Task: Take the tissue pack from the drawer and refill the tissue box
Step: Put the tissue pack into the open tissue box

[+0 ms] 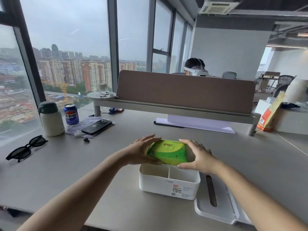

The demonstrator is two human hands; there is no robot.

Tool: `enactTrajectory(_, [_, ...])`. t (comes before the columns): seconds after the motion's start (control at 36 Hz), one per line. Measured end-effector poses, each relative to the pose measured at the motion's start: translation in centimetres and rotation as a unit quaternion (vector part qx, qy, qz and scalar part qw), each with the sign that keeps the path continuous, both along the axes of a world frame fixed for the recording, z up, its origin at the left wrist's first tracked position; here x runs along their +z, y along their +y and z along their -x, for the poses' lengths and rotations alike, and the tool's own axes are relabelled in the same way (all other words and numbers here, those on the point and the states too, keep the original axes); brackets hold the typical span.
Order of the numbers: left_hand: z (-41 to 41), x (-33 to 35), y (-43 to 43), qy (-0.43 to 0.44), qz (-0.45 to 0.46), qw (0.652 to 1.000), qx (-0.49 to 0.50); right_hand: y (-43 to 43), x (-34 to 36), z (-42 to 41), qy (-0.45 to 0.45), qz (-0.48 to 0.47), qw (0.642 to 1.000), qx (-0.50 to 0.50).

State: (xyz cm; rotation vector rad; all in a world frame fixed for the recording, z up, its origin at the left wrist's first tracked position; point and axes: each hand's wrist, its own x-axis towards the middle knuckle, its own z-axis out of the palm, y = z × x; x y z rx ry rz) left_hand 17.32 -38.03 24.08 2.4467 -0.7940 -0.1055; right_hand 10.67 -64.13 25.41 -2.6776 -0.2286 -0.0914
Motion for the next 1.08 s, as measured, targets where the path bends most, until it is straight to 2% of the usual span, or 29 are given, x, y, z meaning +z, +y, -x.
enactTrajectory(0.11, [1.5,1.5,-1.0,-0.072,-0.032,0.997,-0.016,-0.9,1.1,1.1,0.033,0.006,0.999,0.000])
enactTrajectory(0.19, [2.8,3.2,-2.3,-0.125,-0.020,0.991,-0.036,-2.0,2.2,2.4,0.039,0.003,0.999,0.006])
enactTrajectory(0.39, [7.2,6.4,-7.0,-0.196,0.107,0.972,-0.065,-6.0,4.8,6.5,-0.015,-0.081,0.997,0.001])
enactTrajectory(0.5, [11.1,4.9,-10.4,-0.188,0.166,0.963,-0.097,-8.1,4.1,10.0,-0.021,-0.089,0.996,-0.011])
enactTrajectory(0.58, [13.5,2.1,-12.8,-0.169,0.138,0.965,-0.145,-9.6,2.3,12.5,-0.036,-0.066,0.997,-0.023])
enactTrajectory(0.69, [15.1,-1.6,-15.3,-0.144,0.111,0.967,-0.181,-11.8,-1.2,15.4,-0.116,-0.056,0.990,-0.060])
enactTrajectory(0.86, [15.5,-4.6,-17.3,-0.066,-0.005,0.990,-0.128,-13.6,-5.1,18.3,-0.098,-0.006,0.991,-0.088])
enactTrajectory(0.94, [15.2,-5.7,-17.7,-0.033,-0.011,0.994,-0.101,-13.7,-6.2,18.3,-0.106,0.022,0.991,-0.077])
enactTrajectory(1.08, [15.6,-6.5,-17.9,-0.049,0.018,0.995,-0.090,-13.5,-7.0,18.1,-0.150,0.102,0.982,-0.047])
